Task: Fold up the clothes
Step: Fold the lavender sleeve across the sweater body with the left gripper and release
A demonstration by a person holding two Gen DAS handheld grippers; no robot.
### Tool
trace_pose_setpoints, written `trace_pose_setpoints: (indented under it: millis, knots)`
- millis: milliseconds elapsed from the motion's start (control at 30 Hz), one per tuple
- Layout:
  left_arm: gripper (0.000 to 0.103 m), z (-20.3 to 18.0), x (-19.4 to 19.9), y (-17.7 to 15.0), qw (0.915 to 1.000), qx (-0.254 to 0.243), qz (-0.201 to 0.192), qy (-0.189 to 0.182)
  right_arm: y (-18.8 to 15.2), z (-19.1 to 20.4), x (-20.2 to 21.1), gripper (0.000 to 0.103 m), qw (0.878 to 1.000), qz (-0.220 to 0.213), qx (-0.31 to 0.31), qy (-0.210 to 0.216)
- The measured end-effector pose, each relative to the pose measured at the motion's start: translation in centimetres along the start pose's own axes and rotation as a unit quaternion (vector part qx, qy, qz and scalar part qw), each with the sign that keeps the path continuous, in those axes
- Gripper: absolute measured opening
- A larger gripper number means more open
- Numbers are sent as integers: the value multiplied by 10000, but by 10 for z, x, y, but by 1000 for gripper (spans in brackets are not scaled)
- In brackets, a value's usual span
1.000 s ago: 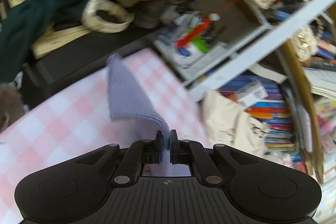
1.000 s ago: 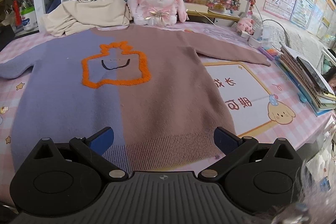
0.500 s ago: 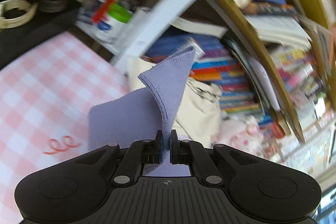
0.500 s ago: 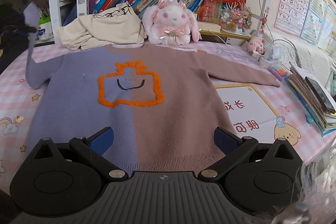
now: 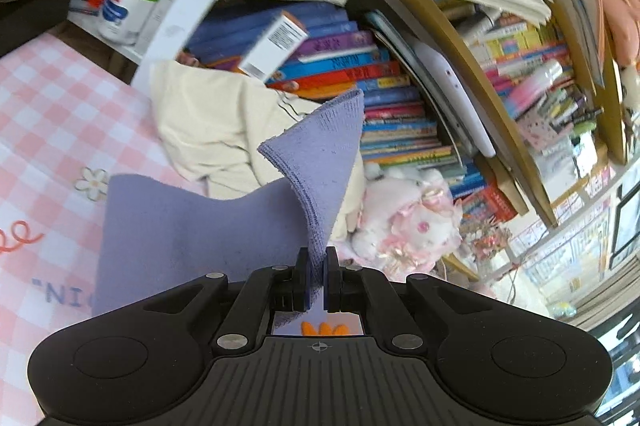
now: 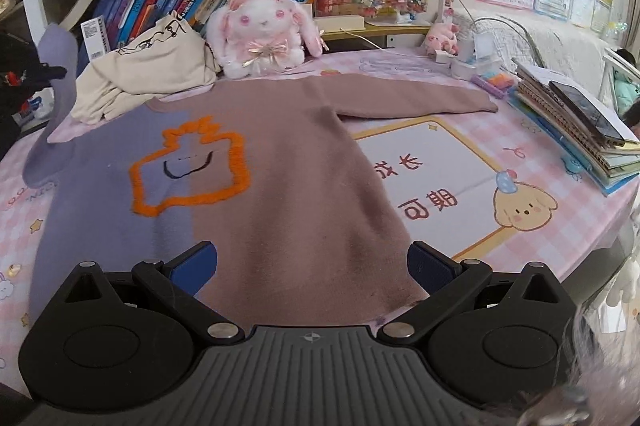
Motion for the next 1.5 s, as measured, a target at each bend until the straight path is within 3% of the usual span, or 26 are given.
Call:
trace_pose_setpoints:
  millis: [400, 533, 867, 1300, 1467, 1500]
  knots:
    - [3, -7, -24, -33, 9971, -37, -308, 698, 15, -69, -32, 103, 9992, -146, -130, 353]
    - [3, -10, -32, -45, 9939, -268, -432, 975, 19, -87, -50, 103, 9986, -84, -63, 520]
    - [3, -43, -50, -63, 9904, -443, -659, 1136, 33, -104, -80, 103, 9928, -37, 316, 1159]
    - [4, -64, -93, -94, 9874, -565, -634, 1339, 40, -109, -96, 103, 9808, 32, 794, 1781]
    - [5, -64, -113, -114, 9849, -750, -307, 1529, 40, -119, -95, 103, 9797, -8, 794, 1841]
    - [9, -63, -118, -120, 9838, -796, -172, 1595, 40, -121, -94, 103, 9797, -11, 787, 1844]
Point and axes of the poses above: each gripper's, at about its wrist camera, not at the fingertips, and x roughly against the way its jaws point, z to its left, y to its top, the point moved 10 cm from there along -x, roughly the way its jaws point, and after that the axes turned 12 degrees about x, right-handed, at the moved point
